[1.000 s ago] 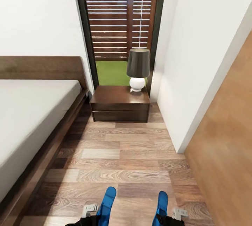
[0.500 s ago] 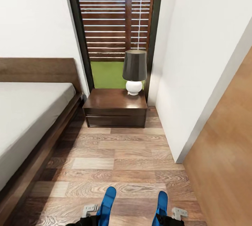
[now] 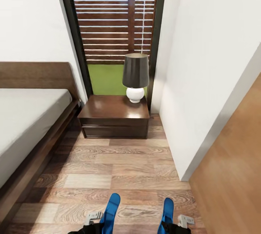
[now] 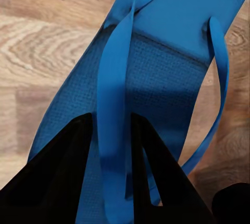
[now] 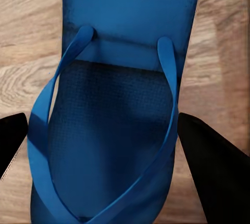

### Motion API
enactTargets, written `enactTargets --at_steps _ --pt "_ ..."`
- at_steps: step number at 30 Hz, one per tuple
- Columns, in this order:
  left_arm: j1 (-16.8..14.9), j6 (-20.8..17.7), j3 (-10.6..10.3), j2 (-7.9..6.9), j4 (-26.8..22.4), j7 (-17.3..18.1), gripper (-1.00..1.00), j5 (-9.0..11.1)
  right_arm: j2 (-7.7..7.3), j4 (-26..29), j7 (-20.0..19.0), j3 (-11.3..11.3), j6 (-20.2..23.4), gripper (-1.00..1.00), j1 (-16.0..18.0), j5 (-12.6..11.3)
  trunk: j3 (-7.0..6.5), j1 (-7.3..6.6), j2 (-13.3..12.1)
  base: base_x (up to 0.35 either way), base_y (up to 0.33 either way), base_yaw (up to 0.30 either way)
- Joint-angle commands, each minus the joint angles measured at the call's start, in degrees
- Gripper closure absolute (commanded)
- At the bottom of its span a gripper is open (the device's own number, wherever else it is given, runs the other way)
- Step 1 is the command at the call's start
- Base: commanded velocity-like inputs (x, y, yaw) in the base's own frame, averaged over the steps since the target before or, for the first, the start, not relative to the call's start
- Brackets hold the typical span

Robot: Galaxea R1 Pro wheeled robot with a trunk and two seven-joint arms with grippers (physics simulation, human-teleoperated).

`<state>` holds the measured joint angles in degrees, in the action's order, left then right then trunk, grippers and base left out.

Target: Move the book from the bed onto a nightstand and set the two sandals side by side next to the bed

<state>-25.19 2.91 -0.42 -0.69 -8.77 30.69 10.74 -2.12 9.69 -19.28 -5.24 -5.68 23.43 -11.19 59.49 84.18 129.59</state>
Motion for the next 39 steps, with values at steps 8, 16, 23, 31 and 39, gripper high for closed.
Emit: enactTargets --at_steps 8,16,23,31,39 --pt "0.0 0.2 0.0 -0.01 0.1 0.2 1.00 0.2 0.01 0.0 -0.5 -0.5 0.0 1.00 0.0 -0.2 0.05 0.02 0.0 0.314 -0.009 0.000" --pt "0.0 0.2 0.0 -0.02 0.1 0.2 1.00 0.2 0.04 0.0 -0.5 -0.4 0.1 1.00 0.0 -0.2 0.05 0.02 0.0 0.318 0.000 0.000" --pt "0.0 0.2 0.0 -0.01 0.1 0.2 1.00 0.2 0.05 0.0 -0.5 -0.4 0.0 1.00 0.0 -0.2 0.05 0.02 0.0 0.322 0.000 0.000" --pt "0.0 0.2 0.0 -0.01 0.1 0.2 1.00 0.2 0.01 0.0 -0.5 -0.4 0.0 1.00 0.0 -0.2 0.10 0.02 0.0 0.323 0.000 0.093" --pt "0.0 0.2 0.0 -0.01 0.1 0.3 1.00 0.2 0.01 -0.1 -0.5 -0.4 0.0 1.00 0.0 -0.2 0.33 0.02 0.0 0.104 0.000 0.246"
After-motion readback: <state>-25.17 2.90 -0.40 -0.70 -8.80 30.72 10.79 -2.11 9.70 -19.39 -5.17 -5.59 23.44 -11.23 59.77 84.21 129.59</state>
